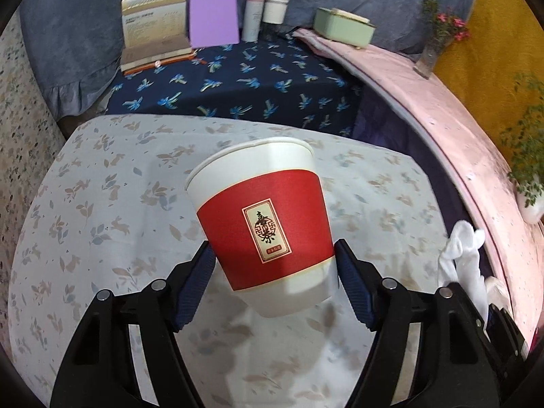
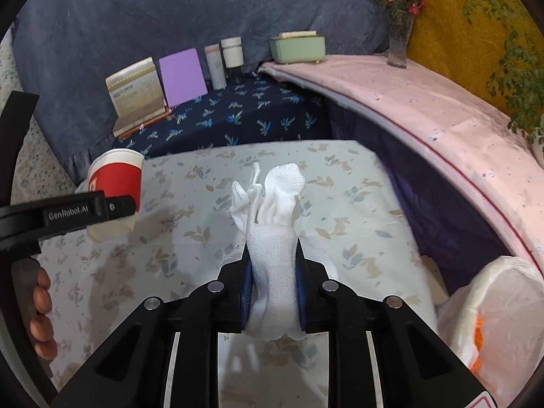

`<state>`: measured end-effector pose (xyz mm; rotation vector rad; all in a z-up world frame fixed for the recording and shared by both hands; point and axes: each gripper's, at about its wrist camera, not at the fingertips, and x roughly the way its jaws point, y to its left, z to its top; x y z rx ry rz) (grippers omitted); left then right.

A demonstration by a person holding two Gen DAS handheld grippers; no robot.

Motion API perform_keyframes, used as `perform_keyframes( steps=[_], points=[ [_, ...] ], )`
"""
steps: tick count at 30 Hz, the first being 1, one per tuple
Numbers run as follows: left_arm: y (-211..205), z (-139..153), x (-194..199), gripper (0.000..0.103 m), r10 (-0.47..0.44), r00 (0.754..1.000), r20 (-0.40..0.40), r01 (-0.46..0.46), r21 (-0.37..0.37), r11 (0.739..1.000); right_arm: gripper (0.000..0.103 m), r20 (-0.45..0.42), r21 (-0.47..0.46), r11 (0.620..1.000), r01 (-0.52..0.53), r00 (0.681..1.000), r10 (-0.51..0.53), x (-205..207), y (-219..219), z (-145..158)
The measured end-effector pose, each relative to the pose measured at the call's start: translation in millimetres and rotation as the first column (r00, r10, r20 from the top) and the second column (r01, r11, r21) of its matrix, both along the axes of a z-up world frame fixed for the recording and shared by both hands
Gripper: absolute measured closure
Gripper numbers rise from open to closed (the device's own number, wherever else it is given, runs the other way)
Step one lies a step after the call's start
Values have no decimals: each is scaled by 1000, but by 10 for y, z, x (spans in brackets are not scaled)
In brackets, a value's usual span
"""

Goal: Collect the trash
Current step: 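Carry the cup and gloves over the bin and release both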

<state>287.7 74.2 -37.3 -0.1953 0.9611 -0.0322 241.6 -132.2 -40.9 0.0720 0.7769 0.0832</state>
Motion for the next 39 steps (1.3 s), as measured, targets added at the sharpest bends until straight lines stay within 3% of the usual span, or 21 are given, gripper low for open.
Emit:
perform_keyframes(
  steps=[9, 18, 29, 39],
  points=[
    [-714, 408, -450, 35, -126, 990, 69, 125, 16, 992, 84, 91, 16, 996, 83, 992, -84, -491, -509, 457],
    [-1484, 620, -880, 35, -256, 961, 106, 253, 39, 967, 84, 148, 30, 980, 197, 969, -200, -1035, -1222, 719],
    [-2350, 687, -1303, 35, -409, 906, 112, 407, 39, 913, 83, 156, 50, 942, 331, 929, -334, -1624, -1992, 763],
    [-2881, 624, -1524, 35, -507, 857, 95, 506, 44, 862, 82, 144, 56, 914, 402, 902, -406, -1896, -2382, 692]
  ],
)
